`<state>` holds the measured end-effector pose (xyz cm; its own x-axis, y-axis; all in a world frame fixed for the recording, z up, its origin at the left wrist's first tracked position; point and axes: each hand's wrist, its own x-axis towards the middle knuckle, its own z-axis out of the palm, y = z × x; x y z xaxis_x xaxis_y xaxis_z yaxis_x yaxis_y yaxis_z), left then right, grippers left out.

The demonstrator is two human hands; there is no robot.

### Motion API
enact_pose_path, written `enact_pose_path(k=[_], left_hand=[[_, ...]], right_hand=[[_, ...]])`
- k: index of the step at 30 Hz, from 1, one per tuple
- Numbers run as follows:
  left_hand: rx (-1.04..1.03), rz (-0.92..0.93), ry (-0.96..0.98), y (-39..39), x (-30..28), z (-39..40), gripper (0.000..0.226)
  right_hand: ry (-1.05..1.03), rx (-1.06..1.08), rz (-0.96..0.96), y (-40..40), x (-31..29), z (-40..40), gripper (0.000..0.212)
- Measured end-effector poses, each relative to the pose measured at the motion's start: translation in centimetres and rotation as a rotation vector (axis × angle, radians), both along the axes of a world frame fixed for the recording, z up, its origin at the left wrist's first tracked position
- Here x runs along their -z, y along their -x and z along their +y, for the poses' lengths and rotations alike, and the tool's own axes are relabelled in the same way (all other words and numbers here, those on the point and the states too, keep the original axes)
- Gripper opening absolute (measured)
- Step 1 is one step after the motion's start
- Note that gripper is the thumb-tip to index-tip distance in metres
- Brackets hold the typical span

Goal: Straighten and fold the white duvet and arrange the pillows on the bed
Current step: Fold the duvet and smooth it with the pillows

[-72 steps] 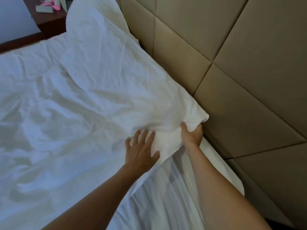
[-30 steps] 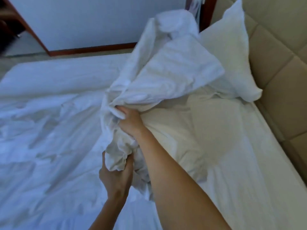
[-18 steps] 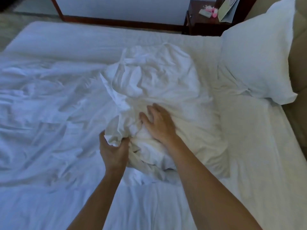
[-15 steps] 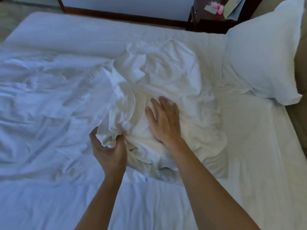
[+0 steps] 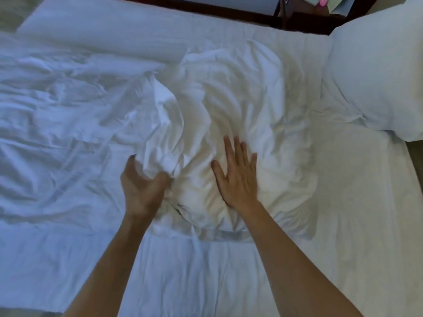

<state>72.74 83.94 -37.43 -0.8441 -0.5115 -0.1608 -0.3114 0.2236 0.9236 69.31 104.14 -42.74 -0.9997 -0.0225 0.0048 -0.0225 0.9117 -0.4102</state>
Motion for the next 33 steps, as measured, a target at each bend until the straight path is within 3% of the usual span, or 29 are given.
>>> enact_pose_path(k=[2, 5, 6, 8, 10, 12, 13, 15, 18, 27, 33], left_hand=[[-0.079, -0.079, 0.052, -1.1, 2.0, -1.0, 0.040], [0.063, -0.515, 0.020, -2.4, 5.8, -2.1, 0.062], [0.085, -0.567, 0.069, -2.7, 6.3, -2.1, 0.065], [0.028, -0.431, 0.277, -2.4, 5.7, -0.9, 0.068], [0.055, -0.070, 0.540, -1.4, 3.7, 1.8, 0.072], [0.297, 0.219, 0.779, 0.5, 2.7, 5.5, 0.070], [0.449, 0.259, 0.890, 1.7, 3.1, 7.2, 0.067], [0.671, 0.097, 1.047, 3.9, 4.9, 9.2, 0.073], [0.723, -0.207, 1.071, 5.0, 10.6, 8.7, 0.089], [0.710, -0.207, 1.218, 4.8, 23.2, 7.5, 0.088], [0.743, -0.200, 1.166, 5.7, 24.5, 7.7, 0.086]], right_hand=[[-0.021, -0.078, -0.100, -0.2, 0.0, -1.0, 0.078], [-0.204, -0.268, -0.374, -0.3, 1.6, -0.4, 0.081], [-0.205, -0.283, -0.388, -0.2, 2.0, 0.3, 0.078], [-0.127, -0.221, -0.248, -0.1, 2.4, 1.8, 0.069], [-0.066, -0.083, 0.008, -0.1, 2.0, 3.4, 0.065], [-0.069, 0.064, 0.121, 0.3, 1.3, 5.8, 0.064], [-0.090, 0.116, 0.077, 0.6, 0.9, 7.2, 0.065], [-0.136, 0.192, -0.147, 1.0, 0.7, 10.1, 0.071], [-0.142, 0.252, -0.345, 0.3, 2.6, 12.8, 0.081], [-0.272, 0.207, -0.236, -0.6, 14.7, 11.2, 0.100], [-0.329, 0.195, -0.417, 1.4, 15.6, 11.2, 0.105]])
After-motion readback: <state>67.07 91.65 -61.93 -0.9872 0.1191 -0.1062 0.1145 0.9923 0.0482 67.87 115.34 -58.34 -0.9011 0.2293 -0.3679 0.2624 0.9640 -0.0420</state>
